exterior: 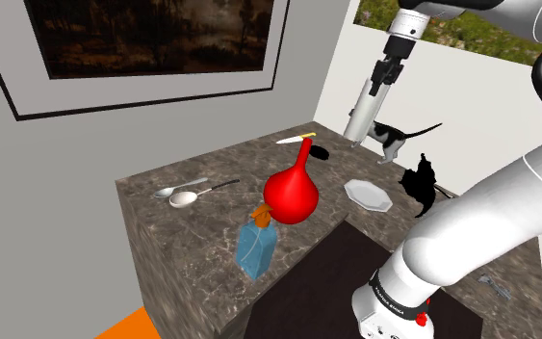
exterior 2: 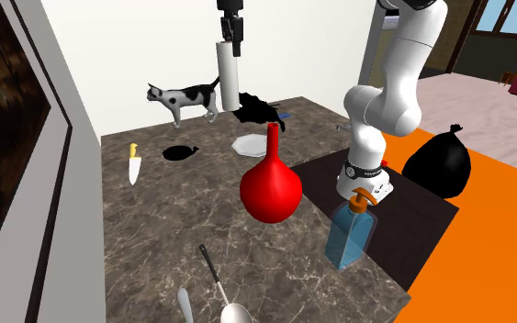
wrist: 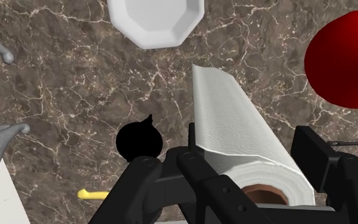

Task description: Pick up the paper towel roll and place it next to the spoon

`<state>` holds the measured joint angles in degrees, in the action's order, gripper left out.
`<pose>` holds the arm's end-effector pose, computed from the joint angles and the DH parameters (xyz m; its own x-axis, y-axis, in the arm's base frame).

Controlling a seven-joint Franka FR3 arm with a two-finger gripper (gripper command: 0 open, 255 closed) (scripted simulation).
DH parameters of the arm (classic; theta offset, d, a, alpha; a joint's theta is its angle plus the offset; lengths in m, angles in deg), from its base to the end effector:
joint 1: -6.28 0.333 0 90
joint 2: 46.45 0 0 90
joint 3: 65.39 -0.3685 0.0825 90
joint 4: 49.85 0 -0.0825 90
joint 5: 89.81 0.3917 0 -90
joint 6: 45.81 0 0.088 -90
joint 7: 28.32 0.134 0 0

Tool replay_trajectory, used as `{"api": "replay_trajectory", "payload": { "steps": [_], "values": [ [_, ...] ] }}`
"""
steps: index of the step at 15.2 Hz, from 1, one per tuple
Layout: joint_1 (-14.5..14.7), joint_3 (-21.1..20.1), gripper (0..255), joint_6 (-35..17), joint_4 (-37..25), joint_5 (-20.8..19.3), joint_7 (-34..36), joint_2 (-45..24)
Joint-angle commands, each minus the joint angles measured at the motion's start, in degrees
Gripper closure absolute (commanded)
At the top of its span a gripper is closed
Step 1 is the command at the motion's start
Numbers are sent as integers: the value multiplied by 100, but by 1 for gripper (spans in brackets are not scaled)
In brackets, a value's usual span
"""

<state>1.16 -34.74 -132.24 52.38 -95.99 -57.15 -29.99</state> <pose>0.3435 -0.3156 0.6656 0.9944 -0.1059 -0.0059 -0.1061 -0.9933 -0.0457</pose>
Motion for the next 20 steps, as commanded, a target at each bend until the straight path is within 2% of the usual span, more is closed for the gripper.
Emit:
{"api": "replay_trajectory", "payload": {
  "steps": [1,8,20],
  "values": [
    [7,13,255,158,-210,25,-29,-60],
    [34,56,255,701,-966,128,-111,-299],
    [621,-1089,255,593,-761,394,1648,-244]
  ]
}}
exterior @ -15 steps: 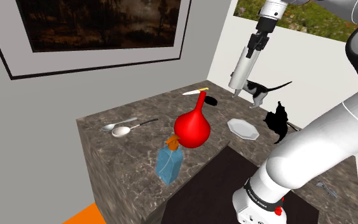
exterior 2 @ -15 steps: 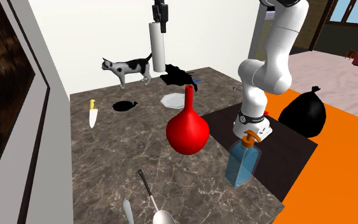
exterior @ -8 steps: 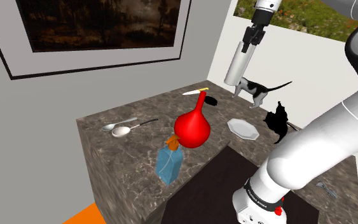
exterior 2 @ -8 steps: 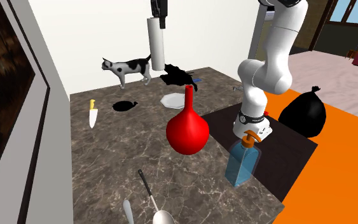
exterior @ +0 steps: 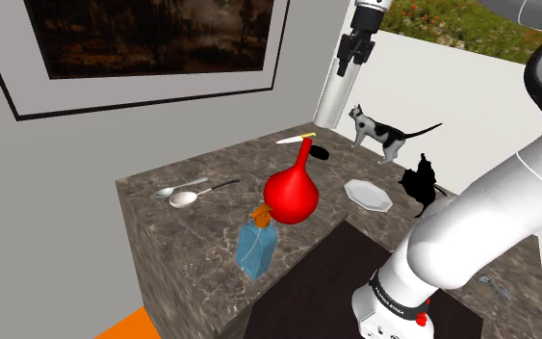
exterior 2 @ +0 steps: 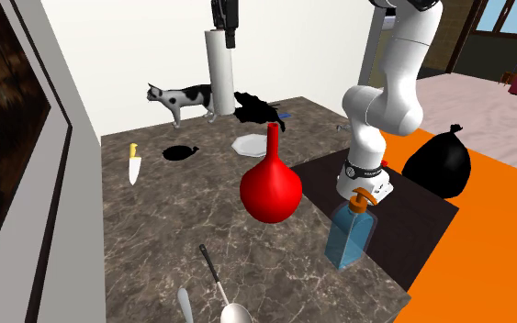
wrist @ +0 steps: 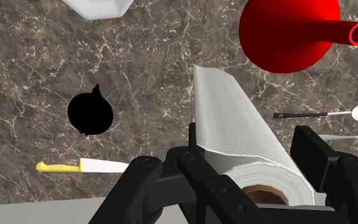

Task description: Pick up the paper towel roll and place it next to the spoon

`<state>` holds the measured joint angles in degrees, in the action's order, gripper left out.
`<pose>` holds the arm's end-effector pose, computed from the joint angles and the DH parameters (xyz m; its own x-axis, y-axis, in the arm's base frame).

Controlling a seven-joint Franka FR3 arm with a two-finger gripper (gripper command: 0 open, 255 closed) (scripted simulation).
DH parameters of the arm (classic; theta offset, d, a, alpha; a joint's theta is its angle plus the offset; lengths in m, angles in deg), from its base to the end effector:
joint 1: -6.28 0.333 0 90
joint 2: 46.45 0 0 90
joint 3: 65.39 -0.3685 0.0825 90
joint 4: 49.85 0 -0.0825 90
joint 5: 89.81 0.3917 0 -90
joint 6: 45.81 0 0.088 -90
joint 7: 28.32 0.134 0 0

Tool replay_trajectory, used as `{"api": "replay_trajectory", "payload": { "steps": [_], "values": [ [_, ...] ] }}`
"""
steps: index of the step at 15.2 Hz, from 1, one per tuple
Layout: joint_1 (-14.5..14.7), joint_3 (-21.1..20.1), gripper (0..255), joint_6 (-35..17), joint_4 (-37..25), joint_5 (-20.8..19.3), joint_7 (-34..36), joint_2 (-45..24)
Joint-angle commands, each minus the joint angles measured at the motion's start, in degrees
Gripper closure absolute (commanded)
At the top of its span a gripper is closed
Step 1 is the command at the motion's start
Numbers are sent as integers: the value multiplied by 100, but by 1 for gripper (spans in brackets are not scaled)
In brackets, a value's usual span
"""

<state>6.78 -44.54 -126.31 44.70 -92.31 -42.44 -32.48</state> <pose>0.4175 -0.1918 0.7131 0.9945 -0.1046 -0.0062 -0.1048 -0.9934 -0.0458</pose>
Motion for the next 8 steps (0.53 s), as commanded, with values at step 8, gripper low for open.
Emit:
{"api": "replay_trajectory", "payload": {
  "steps": [8],
  "values": [
    [468,-713,255,-43,-411,291,1192,-467]
  ]
}}
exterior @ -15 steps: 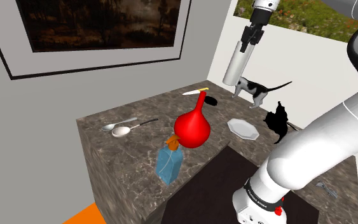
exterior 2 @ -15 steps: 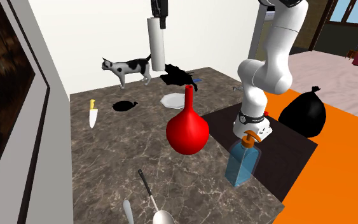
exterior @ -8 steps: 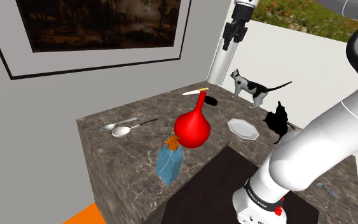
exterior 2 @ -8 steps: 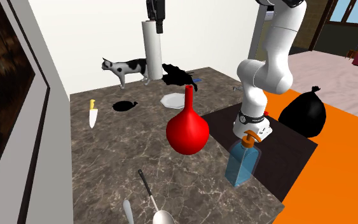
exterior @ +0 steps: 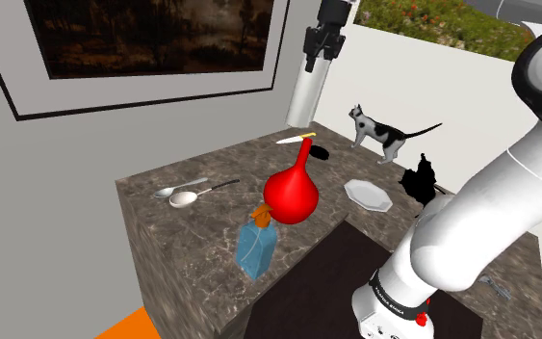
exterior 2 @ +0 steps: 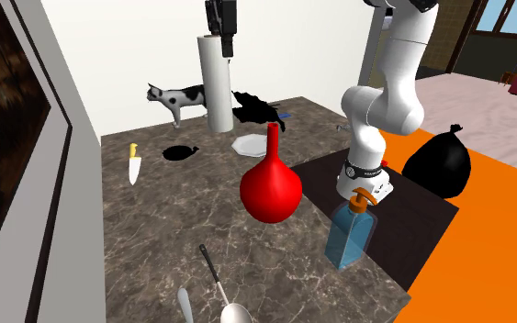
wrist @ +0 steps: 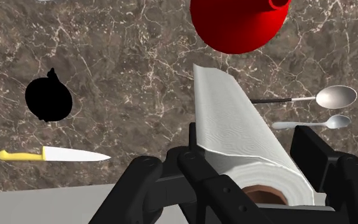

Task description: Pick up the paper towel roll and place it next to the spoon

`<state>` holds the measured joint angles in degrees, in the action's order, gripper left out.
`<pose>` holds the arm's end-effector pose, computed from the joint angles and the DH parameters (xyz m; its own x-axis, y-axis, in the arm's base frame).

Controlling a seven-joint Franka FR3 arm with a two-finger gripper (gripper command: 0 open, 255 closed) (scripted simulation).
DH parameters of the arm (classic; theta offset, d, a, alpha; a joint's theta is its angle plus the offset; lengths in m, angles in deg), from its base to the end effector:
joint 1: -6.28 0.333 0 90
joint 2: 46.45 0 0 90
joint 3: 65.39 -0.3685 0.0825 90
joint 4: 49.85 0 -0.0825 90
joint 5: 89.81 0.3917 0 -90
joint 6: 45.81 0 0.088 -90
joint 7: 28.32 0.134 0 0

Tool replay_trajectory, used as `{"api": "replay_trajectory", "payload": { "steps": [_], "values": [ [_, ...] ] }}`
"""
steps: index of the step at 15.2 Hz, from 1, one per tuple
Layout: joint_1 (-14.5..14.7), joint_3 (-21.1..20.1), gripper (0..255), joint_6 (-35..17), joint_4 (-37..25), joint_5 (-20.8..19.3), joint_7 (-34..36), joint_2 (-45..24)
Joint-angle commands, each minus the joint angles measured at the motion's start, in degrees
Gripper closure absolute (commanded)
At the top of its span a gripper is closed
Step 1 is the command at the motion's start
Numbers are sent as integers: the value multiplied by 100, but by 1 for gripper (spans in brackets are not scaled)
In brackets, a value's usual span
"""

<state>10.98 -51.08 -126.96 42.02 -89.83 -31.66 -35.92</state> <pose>0.4691 -0.0950 0.7136 0.9945 -0.1049 -0.0063 -0.1051 -0.9934 -0.0453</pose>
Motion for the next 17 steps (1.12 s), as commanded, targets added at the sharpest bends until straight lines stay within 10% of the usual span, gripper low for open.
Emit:
{"api": "replay_trajectory", "payload": {
  "steps": [1,17],
  "values": [
    [98,-127,255,23,-229,74,234,-207],
    [809,-860,255,155,-2085,354,1723,-1888]
  ]
}}
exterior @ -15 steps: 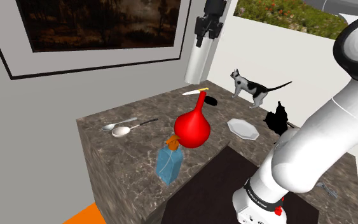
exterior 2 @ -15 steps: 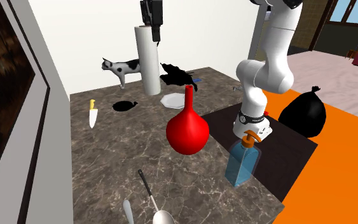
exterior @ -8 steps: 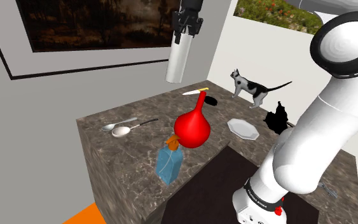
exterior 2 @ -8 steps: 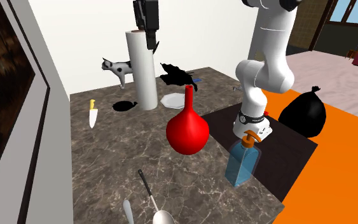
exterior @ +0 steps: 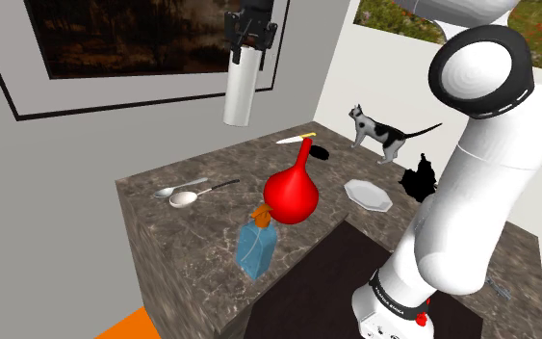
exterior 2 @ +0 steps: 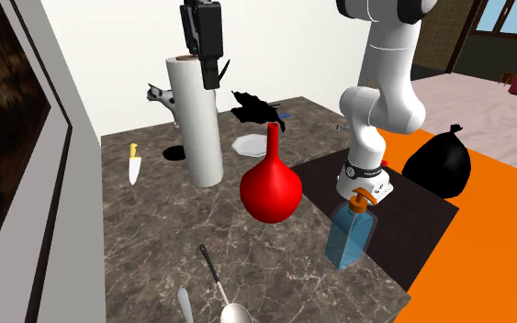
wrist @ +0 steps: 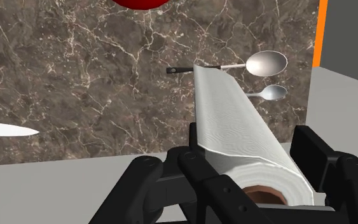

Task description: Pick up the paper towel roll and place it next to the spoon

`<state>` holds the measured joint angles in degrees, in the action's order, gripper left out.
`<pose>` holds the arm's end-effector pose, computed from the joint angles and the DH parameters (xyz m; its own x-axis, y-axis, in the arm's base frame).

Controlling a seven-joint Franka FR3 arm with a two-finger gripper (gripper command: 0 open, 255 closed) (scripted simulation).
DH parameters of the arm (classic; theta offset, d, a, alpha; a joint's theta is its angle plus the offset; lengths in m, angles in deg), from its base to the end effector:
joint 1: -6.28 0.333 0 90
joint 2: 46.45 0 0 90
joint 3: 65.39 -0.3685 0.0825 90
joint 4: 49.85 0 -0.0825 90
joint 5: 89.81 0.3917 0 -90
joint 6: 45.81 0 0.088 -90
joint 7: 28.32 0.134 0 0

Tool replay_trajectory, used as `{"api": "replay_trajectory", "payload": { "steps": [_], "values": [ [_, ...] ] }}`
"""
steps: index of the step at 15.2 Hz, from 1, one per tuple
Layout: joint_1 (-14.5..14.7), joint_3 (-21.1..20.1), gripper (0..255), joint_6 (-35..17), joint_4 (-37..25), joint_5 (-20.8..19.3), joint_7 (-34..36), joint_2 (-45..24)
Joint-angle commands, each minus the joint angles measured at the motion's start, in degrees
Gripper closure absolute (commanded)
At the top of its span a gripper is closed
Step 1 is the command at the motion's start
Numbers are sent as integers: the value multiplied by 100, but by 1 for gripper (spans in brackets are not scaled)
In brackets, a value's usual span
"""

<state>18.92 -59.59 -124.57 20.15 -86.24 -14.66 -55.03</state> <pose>0.5862 0.0860 0.7103 0.9944 -0.1053 -0.0069 -0.1055 -0.9934 -0.0456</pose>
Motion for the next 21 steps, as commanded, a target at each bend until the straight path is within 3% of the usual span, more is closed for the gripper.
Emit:
{"api": "replay_trajectory", "payload": {
  "steps": [1,21],
  "values": [
    [21,-11,255,-184,252,-11,22,73],
    [63,-33,255,-1919,2488,-64,-16,576]
  ]
}}
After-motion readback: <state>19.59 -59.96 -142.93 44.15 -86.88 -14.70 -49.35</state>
